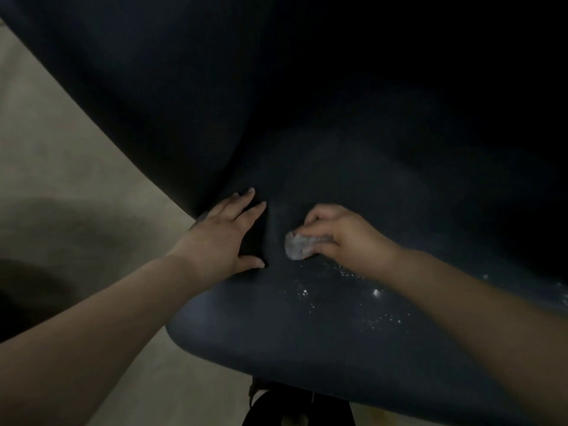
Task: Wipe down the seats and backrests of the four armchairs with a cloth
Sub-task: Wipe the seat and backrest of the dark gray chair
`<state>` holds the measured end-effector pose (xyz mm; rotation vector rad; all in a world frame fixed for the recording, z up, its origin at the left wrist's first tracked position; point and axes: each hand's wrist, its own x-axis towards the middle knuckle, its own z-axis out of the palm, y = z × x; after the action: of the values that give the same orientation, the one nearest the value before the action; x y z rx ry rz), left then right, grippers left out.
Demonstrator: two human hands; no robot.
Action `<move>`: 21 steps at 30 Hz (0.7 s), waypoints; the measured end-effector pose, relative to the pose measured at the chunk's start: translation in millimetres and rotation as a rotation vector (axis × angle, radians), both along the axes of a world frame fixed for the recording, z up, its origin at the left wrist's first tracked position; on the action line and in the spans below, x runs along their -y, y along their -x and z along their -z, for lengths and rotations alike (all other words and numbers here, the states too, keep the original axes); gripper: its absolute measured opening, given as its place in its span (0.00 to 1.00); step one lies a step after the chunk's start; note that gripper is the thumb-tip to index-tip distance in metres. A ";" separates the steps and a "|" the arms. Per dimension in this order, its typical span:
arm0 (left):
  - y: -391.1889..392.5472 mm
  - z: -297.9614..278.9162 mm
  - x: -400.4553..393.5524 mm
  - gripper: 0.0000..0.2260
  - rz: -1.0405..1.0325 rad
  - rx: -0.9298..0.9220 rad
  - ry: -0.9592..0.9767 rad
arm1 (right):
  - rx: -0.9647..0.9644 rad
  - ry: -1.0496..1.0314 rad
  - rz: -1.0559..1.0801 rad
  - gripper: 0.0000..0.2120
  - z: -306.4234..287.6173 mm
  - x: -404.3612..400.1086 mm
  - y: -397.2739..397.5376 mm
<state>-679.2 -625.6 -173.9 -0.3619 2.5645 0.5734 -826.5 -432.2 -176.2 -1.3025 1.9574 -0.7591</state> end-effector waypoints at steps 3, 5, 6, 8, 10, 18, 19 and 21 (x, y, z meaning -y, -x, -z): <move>0.4 1.6 -4.2 0.45 -0.007 -0.012 -0.005 | -0.044 0.083 0.214 0.14 1.4 20.6 19.1; 1.1 3.9 -6.3 0.46 -0.014 -0.030 0.011 | -0.162 0.088 0.180 0.15 5.6 31.8 18.9; 1.6 4.7 -7.0 0.46 -0.015 -0.035 0.020 | -0.209 0.086 0.154 0.15 7.2 32.5 14.1; 2.2 5.4 -9.0 0.46 -0.007 -0.041 0.041 | -0.246 0.098 0.135 0.14 8.4 20.1 0.7; 2.5 4.5 -11.9 0.46 0.006 -0.039 0.051 | -0.227 0.098 0.076 0.14 6.6 -4.1 -15.1; 35.1 -2.9 -27.9 0.38 0.044 -0.129 -0.002 | -0.239 0.111 0.445 0.11 2.6 -42.8 38.9; 42.2 -2.6 -30.2 0.38 0.048 -0.133 -0.012 | -0.282 0.080 0.491 0.12 5.5 -45.4 52.8; 55.1 -1.6 -34.9 0.38 0.059 -0.135 -0.010 | -0.312 0.017 0.509 0.14 10.4 -54.6 57.3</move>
<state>-734.3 -590.7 -172.3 -0.2506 2.6906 0.6083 -883.8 -377.6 -186.6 -0.9786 2.5905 -0.8455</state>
